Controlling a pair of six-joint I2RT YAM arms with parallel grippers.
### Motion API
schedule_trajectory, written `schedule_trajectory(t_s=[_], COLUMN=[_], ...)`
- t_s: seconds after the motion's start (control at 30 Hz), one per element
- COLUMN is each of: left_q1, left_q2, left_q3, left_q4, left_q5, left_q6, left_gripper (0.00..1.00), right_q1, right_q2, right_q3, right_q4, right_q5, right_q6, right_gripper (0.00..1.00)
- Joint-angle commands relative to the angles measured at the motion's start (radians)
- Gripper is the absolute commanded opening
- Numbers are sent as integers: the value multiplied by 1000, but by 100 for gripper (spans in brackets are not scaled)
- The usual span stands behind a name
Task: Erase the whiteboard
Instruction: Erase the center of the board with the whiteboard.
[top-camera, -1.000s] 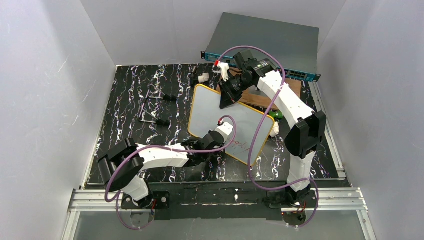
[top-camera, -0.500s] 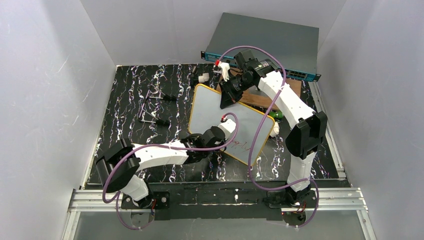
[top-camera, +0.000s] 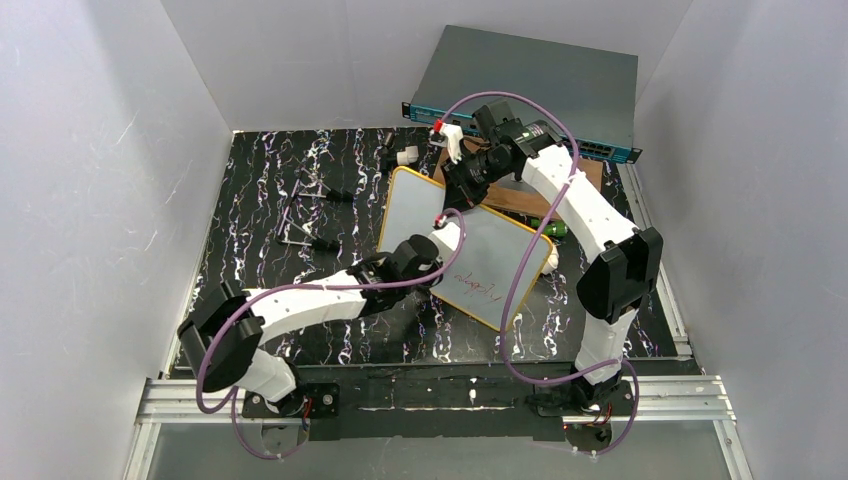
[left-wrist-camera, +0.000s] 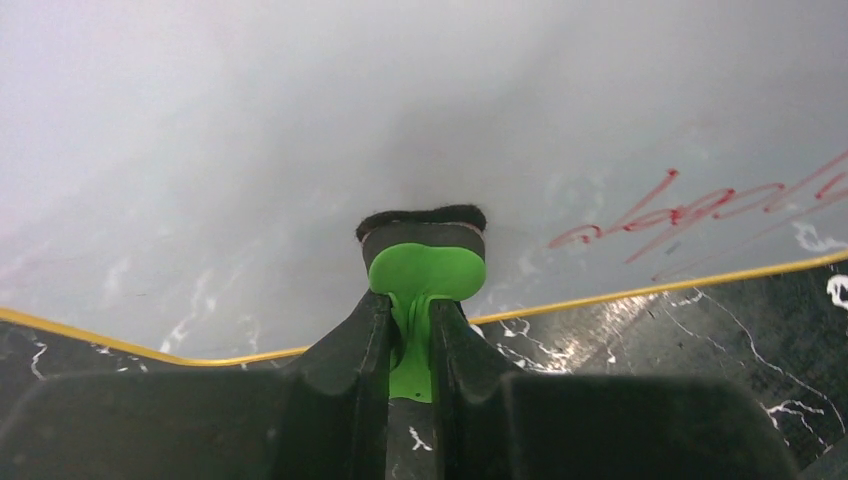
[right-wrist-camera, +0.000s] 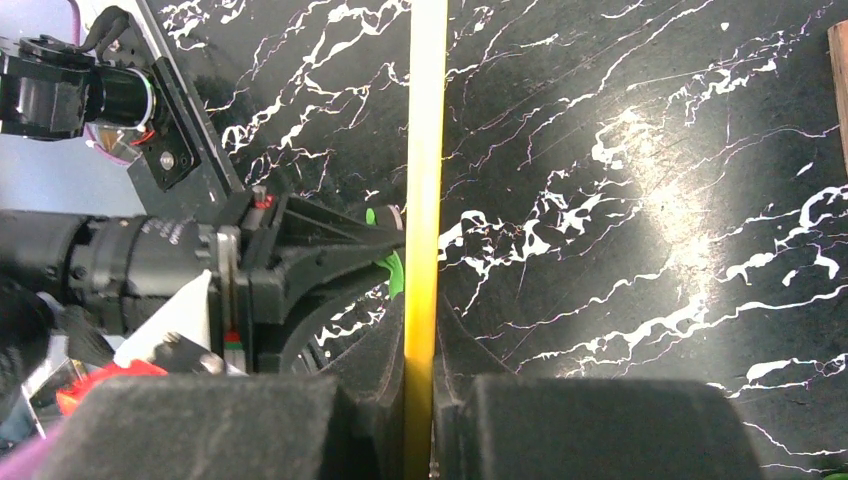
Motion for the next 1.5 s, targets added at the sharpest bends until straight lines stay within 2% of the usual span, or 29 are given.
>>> schedule_trajectory(t_s=[0.0,0.13,0.27,0.4,0.67,0.83,0.97,1.13,1.2,1.27,1.37,1.47], left_q1=[76,77,69,3,-52,-50,5,53,52,33,-38,-48], left_q2=[-80,-111,-155,-162,-84,-96,-161,-210,-207,-203,-179,-118], left_q3=[9,-38,-145,-215,-206,-193,-163,-168,-188,-277,-337,-327], left_q4=[119,132,206,268,300,303,264,239,234,287,340,418], left_q5=[-94,-63,42,92,161,109,77,142,192,263,231,191], left_q6=[-31,-50,-63,-59,-40,-15,-21,-98,-121,-166,-169,-157], left_gripper=[0,0,0,0,0,0,0,0,0,0,0,0], right_q1=[56,58,58,58,58,58,58,58,58,58,56,47], right_q2=[-31,-19,-8,-2,-4,-7,-10,-13,-10,-5,-9,-14], right_q3=[-23,-21,-18,-20,-22,-20,-19,-20,-17,-15,-11,-23], right_q4=[-89,-90,-87,-85,-99,-103,-103,-99,-97,-88,-59,-20], right_q5=[-241,-231,-221,-221,-240,-249,-254,-245,-240,-224,-232,-233], right_q6=[-1,-6,-5,-4,-25,-31,-33,-30,-26,-12,40,94], right_gripper=[1,1,1,1,1,1,1,1,1,1,1,1])
